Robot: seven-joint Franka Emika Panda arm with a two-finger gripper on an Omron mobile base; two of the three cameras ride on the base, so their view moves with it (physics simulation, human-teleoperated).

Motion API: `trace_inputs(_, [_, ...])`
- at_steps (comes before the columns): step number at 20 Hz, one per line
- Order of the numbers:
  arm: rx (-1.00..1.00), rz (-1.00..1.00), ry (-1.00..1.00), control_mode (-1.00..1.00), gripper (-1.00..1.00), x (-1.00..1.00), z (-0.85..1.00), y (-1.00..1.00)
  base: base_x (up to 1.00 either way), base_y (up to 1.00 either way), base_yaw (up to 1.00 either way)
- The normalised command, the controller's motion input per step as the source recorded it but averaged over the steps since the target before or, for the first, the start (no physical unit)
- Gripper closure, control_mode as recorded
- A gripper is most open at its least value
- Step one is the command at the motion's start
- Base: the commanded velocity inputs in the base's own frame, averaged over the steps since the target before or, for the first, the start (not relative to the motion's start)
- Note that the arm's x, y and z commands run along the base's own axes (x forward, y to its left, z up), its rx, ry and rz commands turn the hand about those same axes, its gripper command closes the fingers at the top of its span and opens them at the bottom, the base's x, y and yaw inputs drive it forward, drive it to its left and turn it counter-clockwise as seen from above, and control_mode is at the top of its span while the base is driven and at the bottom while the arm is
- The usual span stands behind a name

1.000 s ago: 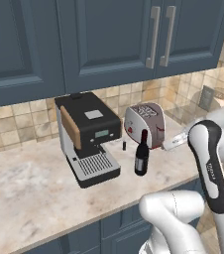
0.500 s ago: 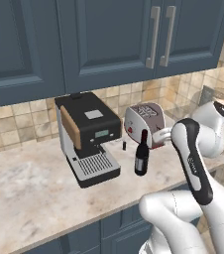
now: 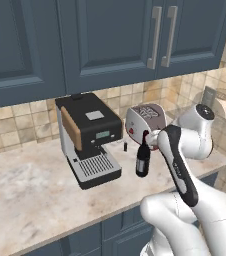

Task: There is a wine glass and glass cup on the dining counter. Place the wine bottle next to the wine glass and the juice bottle next to the glass cup.

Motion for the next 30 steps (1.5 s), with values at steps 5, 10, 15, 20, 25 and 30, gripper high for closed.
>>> trace_inputs(5, [-0.13,-0.09,0.0,-1.0,-1.0,0.23,-0.26,0.03,0.0,0.0,0.0])
trace_inputs(10, [-0.15,0.0,0.0,-1.0,-1.0,0.19,-0.18,0.05,0.0,0.0,0.0])
trace_inputs(15, [-0.09,0.0,0.0,-1.0,-1.0,0.24,-0.04,0.04,0.0,0.0,0.0])
trace_inputs(20, [-0.03,0.0,0.0,-1.0,-1.0,0.14,0.0,0.03,0.0,0.0,0.0])
trace_inputs(25, [0.0,0.0,0.01,-1.0,-1.0,0.14,-0.04,0.08,0.0,0.0,0.0])
trace_inputs(30, [0.0,0.0,0.0,-1.0,-1.0,0.1,-0.12,0.06,0.0,0.0,0.0])
